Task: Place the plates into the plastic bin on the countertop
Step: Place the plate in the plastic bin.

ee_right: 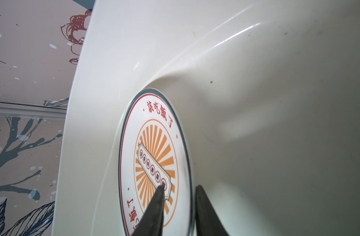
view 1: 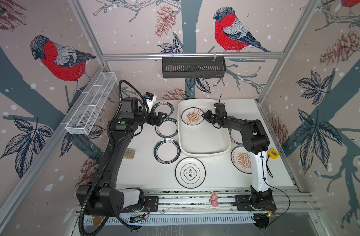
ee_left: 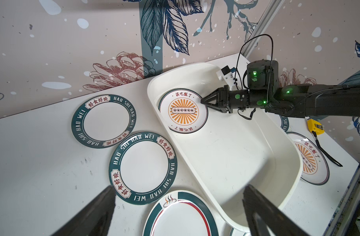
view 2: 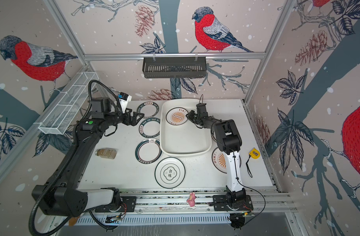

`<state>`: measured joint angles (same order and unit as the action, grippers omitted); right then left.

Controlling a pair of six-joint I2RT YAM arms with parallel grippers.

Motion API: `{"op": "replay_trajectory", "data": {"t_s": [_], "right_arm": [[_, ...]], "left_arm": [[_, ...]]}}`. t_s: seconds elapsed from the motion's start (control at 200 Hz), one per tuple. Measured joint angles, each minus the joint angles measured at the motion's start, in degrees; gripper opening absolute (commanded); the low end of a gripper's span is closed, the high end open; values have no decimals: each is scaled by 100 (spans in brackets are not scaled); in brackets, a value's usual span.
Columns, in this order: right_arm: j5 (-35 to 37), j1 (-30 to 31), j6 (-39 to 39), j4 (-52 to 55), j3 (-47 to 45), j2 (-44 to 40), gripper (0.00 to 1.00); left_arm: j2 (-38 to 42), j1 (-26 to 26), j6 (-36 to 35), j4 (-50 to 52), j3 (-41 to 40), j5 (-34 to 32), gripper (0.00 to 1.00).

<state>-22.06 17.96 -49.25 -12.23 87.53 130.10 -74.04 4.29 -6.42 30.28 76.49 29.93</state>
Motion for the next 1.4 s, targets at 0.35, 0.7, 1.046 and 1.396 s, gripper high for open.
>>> {"op": "replay_trajectory", "data": {"t_s": [0.35, 0.7, 1.046, 1.396], "right_arm": [[109, 0, 260, 393, 245, 4, 51], [162, 11, 599, 988, 520, -348, 55], [258, 4, 896, 1351, 315, -1410, 58], [280, -1572, 695, 651, -2319, -3685, 61]], "left_arm": [[42, 0, 0, 2, 0, -4, 97], [85, 0, 15, 2, -11, -72, 97], [96, 0, -72, 2, -11, -291, 97], [-55, 48, -258, 52, 129, -140, 97]]}}
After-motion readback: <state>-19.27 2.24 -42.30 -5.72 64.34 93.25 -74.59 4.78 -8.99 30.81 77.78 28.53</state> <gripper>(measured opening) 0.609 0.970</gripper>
